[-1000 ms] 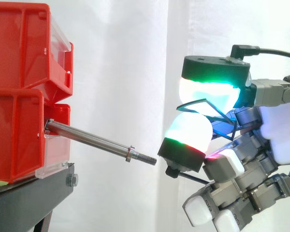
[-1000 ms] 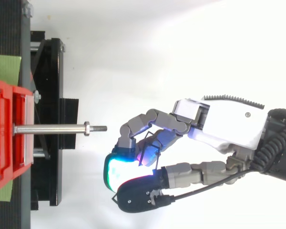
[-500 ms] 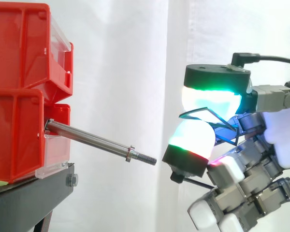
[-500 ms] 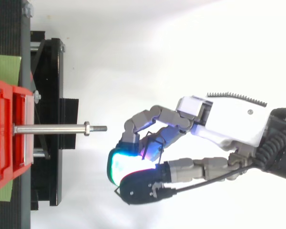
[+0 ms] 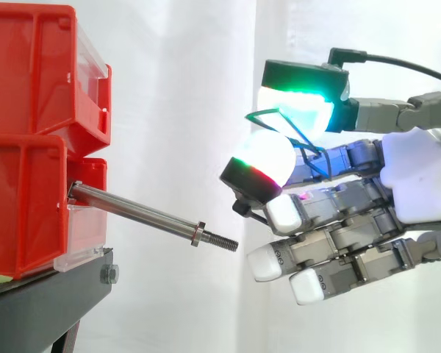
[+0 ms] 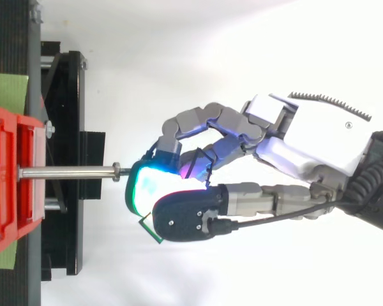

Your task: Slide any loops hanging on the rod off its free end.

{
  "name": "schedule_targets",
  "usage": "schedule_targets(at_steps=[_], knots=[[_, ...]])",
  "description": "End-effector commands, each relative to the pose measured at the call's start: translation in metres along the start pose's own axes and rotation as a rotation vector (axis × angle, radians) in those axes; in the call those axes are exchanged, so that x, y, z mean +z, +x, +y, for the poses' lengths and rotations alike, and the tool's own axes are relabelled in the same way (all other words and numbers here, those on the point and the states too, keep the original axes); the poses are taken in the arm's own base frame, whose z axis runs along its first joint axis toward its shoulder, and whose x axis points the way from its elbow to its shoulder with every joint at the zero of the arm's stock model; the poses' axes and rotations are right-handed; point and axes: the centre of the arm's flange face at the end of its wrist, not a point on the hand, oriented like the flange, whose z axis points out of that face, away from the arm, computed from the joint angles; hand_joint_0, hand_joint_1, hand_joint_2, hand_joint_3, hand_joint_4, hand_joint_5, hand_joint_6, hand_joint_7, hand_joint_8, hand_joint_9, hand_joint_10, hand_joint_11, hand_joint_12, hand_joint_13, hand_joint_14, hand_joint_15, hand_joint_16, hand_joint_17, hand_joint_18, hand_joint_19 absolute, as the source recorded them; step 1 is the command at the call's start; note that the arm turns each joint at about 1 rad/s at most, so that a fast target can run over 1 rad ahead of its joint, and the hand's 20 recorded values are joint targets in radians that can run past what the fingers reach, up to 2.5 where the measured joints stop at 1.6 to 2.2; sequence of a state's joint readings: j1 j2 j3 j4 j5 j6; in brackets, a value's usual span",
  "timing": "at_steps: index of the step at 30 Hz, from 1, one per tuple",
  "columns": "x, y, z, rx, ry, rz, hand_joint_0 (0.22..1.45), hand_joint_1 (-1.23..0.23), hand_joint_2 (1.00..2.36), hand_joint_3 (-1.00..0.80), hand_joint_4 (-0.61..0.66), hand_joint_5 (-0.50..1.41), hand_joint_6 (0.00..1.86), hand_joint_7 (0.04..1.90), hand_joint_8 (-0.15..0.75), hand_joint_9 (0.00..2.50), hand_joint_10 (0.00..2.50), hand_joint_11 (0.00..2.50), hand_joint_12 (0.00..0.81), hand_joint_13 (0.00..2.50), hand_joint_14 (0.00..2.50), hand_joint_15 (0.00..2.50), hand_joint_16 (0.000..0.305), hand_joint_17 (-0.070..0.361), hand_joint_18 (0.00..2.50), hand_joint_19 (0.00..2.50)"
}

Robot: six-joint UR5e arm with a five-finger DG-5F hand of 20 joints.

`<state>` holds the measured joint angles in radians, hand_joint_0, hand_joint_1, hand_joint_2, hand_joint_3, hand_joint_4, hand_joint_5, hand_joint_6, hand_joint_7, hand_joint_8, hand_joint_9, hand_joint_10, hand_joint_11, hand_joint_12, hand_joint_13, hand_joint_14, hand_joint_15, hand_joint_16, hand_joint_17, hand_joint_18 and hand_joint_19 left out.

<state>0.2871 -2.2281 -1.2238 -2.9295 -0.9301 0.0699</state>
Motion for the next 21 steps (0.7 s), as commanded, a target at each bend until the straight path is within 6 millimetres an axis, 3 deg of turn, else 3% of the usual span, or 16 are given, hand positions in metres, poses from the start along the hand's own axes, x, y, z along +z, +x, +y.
schedule_targets(at_steps=[1,6,9,12,21], knots=[[0.001,0.000,0.001,-0.064,-0.007,0.004,0.64,-0.68,1.02,-0.21,0.07,-0.17,0.96,1.06,0.338,0.74,0.01,0.27,0.350,0.72,0.01,0.35,0.056,0.125,0.65,0.48],[0.001,-0.001,-0.001,-0.067,-0.003,0.002,0.63,-0.69,1.02,-0.21,0.06,-0.17,0.95,1.07,0.345,0.67,0.00,0.08,0.348,0.71,0.01,0.30,0.055,0.124,0.64,0.46],[-0.004,-0.005,-0.017,-0.087,0.018,0.005,0.64,-0.69,1.02,-0.21,0.06,-0.17,0.95,1.08,0.343,0.66,0.00,0.07,0.346,0.70,0.01,0.30,0.055,0.124,0.64,0.46],[-0.005,-0.006,-0.028,-0.084,-0.012,0.012,0.63,-0.69,1.02,-0.21,0.06,-0.16,0.95,1.07,0.339,0.66,0.00,0.11,0.352,0.70,0.01,0.32,0.055,0.125,0.63,0.47],[-0.001,-0.002,-0.028,-0.169,-0.050,0.047,0.63,-0.68,1.02,-0.27,0.08,-0.17,0.95,1.03,0.303,0.86,0.02,0.45,0.367,0.71,0.02,0.38,0.056,0.126,0.62,0.49]])
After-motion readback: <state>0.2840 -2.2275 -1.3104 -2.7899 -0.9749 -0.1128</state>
